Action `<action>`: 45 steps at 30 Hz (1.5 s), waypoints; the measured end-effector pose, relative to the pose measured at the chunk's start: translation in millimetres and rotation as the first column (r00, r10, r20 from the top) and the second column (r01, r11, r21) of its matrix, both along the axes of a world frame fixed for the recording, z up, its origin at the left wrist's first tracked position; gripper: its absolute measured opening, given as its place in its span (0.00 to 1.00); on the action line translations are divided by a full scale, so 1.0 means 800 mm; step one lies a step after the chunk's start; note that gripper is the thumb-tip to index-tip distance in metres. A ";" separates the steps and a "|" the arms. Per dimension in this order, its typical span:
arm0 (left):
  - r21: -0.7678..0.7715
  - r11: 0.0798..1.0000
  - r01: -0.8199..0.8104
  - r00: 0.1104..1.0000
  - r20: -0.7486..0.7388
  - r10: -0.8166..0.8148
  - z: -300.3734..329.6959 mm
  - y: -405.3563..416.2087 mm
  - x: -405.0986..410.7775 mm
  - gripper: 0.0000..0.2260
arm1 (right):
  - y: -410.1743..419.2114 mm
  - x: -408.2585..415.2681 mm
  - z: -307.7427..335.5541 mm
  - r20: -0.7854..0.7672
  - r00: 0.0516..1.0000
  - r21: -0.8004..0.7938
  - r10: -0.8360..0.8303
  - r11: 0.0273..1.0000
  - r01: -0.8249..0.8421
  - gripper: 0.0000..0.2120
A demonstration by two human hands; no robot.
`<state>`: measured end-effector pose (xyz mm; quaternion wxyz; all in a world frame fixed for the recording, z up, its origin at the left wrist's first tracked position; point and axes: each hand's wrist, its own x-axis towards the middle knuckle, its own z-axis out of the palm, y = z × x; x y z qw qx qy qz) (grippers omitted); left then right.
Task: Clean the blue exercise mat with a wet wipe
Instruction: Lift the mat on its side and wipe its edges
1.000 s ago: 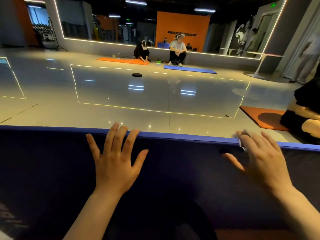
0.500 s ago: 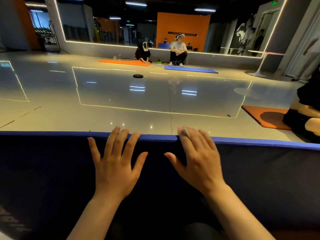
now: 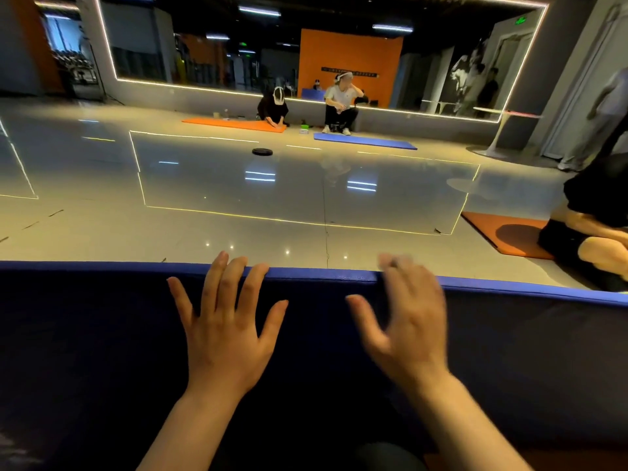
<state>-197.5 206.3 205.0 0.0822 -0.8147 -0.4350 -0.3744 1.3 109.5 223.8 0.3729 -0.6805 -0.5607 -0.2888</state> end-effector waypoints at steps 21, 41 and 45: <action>0.035 0.999 -0.021 1.000 0.005 0.020 -0.002 0.008 0.003 0.23 | -0.020 0.021 0.012 0.051 0.982 -0.146 -0.183 0.971 0.189 0.31; 0.033 0.999 -0.026 1.000 -0.012 0.027 -0.001 0.013 0.006 0.24 | -0.038 0.065 0.015 0.149 0.986 -0.237 -0.075 0.965 0.110 0.31; 0.040 0.998 -0.039 0.999 -0.005 0.040 -0.001 0.013 0.013 0.25 | -0.009 0.017 0.016 0.072 0.997 -0.219 -0.040 0.974 0.055 0.29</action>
